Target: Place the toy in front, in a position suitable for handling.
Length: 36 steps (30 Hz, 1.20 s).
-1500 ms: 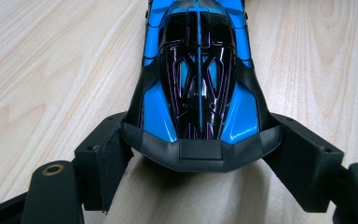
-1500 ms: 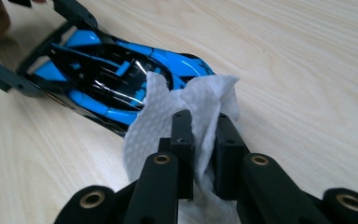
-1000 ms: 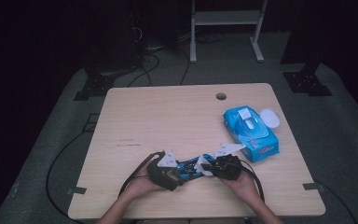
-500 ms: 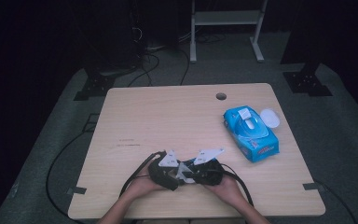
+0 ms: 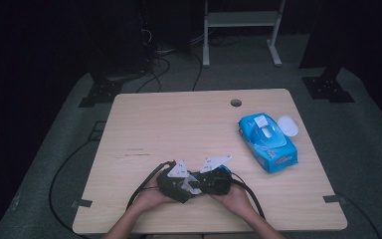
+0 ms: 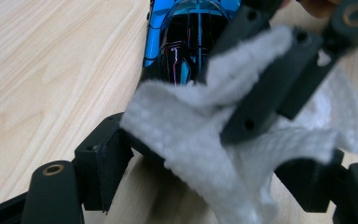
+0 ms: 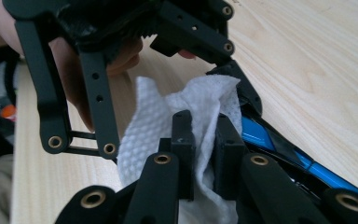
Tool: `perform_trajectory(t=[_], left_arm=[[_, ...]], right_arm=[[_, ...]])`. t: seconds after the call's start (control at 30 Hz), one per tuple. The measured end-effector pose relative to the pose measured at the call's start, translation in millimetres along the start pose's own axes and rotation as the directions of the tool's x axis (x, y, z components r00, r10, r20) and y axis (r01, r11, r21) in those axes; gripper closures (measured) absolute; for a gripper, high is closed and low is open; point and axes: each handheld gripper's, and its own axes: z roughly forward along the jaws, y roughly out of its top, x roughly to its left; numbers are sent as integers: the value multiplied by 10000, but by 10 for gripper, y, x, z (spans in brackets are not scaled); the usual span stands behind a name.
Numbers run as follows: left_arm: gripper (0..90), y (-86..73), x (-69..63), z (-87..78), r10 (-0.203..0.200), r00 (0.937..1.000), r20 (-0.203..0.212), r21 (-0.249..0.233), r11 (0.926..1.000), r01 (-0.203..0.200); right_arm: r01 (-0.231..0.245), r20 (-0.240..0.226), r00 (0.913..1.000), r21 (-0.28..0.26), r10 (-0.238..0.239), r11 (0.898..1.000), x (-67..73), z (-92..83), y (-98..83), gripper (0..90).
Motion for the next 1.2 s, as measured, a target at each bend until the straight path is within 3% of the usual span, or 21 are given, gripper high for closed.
perform_trajectory(t=[0.03, 0.07, 0.1, 0.17, 0.27, 0.3, 0.33, 0.4, 0.47, 0.5, 0.53, 0.57, 0.67, 0.73, 0.77, 0.8, 0.9, 1.03, 1.07, 1.1, 1.2], left_arm=[[244, 6, -5, 8, -56, 10000, -1, -21, 10000, 56], [244, 6, -5, 8, -56, 10000, -1, -21, 10000, 56], [244, 10, -7, 5, 61, 10000, -28, 64, 10000, -61], [243, 11, -9, 7, 59, 10000, -42, 37, 10000, -59], [244, 18, -14, 14, 83, 9999, -73, 34, 10000, -83], [244, 25, -15, 18, 120, 9999, -92, 70, 9999, -120], [244, 25, -15, 18, 120, 9999, -92, 70, 9999, -120], [244, 5, -5, -5, 85, 9999, -54, 79, 9999, -84], [244, -3, -5, -8, 80, 10000, -59, 39, 10000, -79], [244, -1, -8, -3, 91, 9999, -57, 23, 10000, -91], [244, -1, -8, -3, 91, 9999, -57, 23, 10000, -91], [244, 3, -8, 1, 109, 9999, -63, 27, 9999, -109], [244, 21, -9, 21, 106, 9999, -62, 17, 9999, -106], [244, 25, -13, 23, 95, 9999, -68, 34, 9999, -95], [244, 25, -14, 19, 130, 9999, -84, 74, 9999, -129], [244, 8, -8, -2, 70, 10000, -53, 105, 9999, -70], [244, -15, -6, -16, 15, 10000, -33, 2, 10000, -15], [244, -2, -14, -2, 87, 9999, -84, 11, 10000, -87], [244, -1, -15, -4, 109, 9999, -92, 27, 9999, -108], [244, -11, -16, -15, 160, 9998, -106, 62, 9999, -159], [244, -18, -17, -22, 177, 9998, -121, 77, 9998, -176]], right_arm=[[-380, -89, 9992, -85, 379, 9992, -53, -34, 8, 809], [-380, -89, 9992, -85, 379, 9992, -53, -34, 8, 809], [-525, 379, 9978, -389, 539, 9979, -97, -113, 1, 808], [-750, 715, 9942, -667, 798, 9949, -170, -195, 1, 808], [-1139, 537, 9916, -676, 1176, 9912, -230, -196, 13, 808], [-1046, 386, 9936, -357, 1060, 9939, -214, -88, 44, 807], [-1046, 386, 9936, -357, 1060, 9939, -214, -88, 44, 807], [-678, 476, 9965, -95, 682, 9977, -152, 69, 98, 807], [-632, 461, 9969, -30, 633, 9980, -164, 73, 114, 808], [-571, 744, 9956, 38, 567, 9984, -198, 44, 105, 808], [-571, 744, 9956, 38, 567, 9984, -198, 44, 105, 808], [-851, 891, 9924, -26, 850, 9964, -260, -16, 74, 809], [-1017, 1103, 9887, -30, 1014, 9948, -287, -47, 71, 809], [-948, 989, 9906, -54, 948, 9955, -266, -27, 78, 808], [-947, 590, 9937, -160, 955, 9954, -238, 7, 85, 808], [-657, 312, 9973, -167, 662, 9977, -145, 100, 104, 808], [-631, 348, 9974, -162, 636, 9979, -141, 108, 112, 808], [-924, 1095, 9895, -265, 948, 9954, -314, -57, 43, 809], [-681, 1855, 9802, -139, 695, 9976, -364, -152, 9, 809], [-687, 1983, 9777, -109, 695, 9976, -386, -187, -18, 809], [-1050, 1752, 9784, -369, 1099, 9938, -420, -219, -71, 809]])
